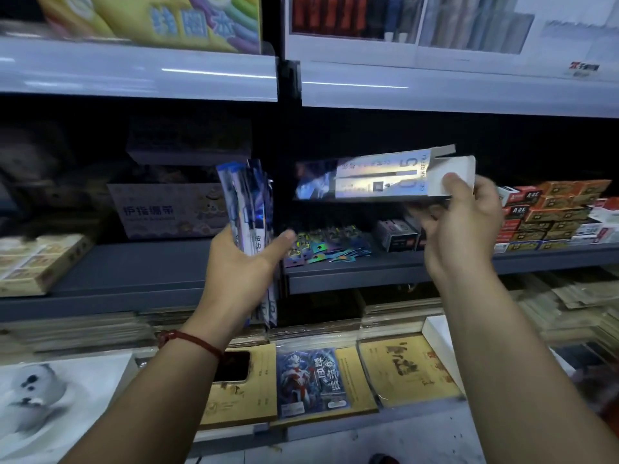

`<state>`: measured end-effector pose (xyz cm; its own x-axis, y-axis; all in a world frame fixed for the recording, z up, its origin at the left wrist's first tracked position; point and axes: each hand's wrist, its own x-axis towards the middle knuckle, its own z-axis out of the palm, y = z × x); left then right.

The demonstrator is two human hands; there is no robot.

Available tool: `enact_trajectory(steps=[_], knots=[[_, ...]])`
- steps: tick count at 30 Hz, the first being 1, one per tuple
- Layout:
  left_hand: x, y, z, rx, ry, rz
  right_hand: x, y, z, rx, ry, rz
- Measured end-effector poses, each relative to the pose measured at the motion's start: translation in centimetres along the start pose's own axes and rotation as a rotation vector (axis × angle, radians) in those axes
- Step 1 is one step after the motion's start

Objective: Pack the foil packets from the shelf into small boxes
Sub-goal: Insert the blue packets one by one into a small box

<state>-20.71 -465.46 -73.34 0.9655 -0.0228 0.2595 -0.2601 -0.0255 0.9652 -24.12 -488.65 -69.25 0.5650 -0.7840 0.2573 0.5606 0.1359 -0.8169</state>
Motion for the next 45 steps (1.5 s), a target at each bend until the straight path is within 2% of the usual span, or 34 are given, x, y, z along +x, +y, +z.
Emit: enact_trajectory(steps=[3, 7, 12, 16, 19, 23, 25, 26, 27, 29, 30, 31, 33, 35, 38, 42, 45], knots=[[-0.3, 1.3, -2.1, 0.012, -0.002, 0.052, -0.8, -0.4, 1.3, -0.142, -0.094, 0.007], [-0.5, 1.8, -5.1, 0.044, -0.026, 0.097, -2.2, -0.4, 2.7, -0.419, -0.364, 0.036], [-1.5, 0.3, -7.7, 0.162, -0.215, 0.024, -5.1, 0.3, 4.8, -0.572, -0.770, 0.175], [-3.2, -0.6, -9.7, 0.156, -0.407, -0.060, -7.6, 1.2, 6.3, -0.643, -0.952, 0.224], [-4.3, -1.9, -11.0, 0.141, -0.499, -0.170, -9.4, 2.1, 7.0, -0.580, -0.962, 0.298], [-5.0, -4.4, -11.7, 0.039, -0.448, -0.257, -11.2, 4.4, 7.4, -0.503, -0.906, 0.369], [-5.0, -5.8, -12.0, -0.039, -0.405, -0.298, -12.0, 6.1, 7.1, -0.460, -0.805, 0.382], [-4.9, -6.3, -12.1, -0.069, -0.373, -0.312, -12.6, 7.0, 6.5, -0.463, -0.718, 0.305], [-4.8, -6.7, -12.1, -0.091, -0.342, -0.325, -13.2, 7.9, 5.8, -0.513, -0.608, 0.140], [-4.2, -7.5, -12.2, -0.125, -0.286, -0.351, -14.7, 9.3, 4.8, -0.678, -0.469, -0.295], [-3.8, -7.8, -12.2, -0.135, -0.262, -0.355, -15.6, 9.6, 4.7, -0.732, -0.500, -0.461], [-3.5, -8.0, -12.1, -0.137, -0.235, -0.351, -16.4, 9.8, 5.0, -0.761, -0.593, -0.552], [-3.1, -8.4, -12.0, -0.106, -0.192, -0.311, -17.7, 10.5, 5.7, -0.776, -0.803, -0.501], [-2.8, -8.8, -11.9, -0.057, -0.201, -0.277, -18.5, 11.7, 6.2, -0.815, -0.884, -0.387], [-2.4, -9.1, -11.6, -0.007, -0.230, -0.247, -18.6, 13.0, 6.2, -0.898, -0.888, -0.322], [-1.7, -9.4, -11.2, 0.028, -0.251, -0.197, -18.1, 13.7, 6.3, -0.861, -0.846, -0.281], [-1.3, -9.8, -11.0, 0.059, -0.274, -0.184, -18.1, 14.2, 6.2, -0.813, -0.792, -0.180]])
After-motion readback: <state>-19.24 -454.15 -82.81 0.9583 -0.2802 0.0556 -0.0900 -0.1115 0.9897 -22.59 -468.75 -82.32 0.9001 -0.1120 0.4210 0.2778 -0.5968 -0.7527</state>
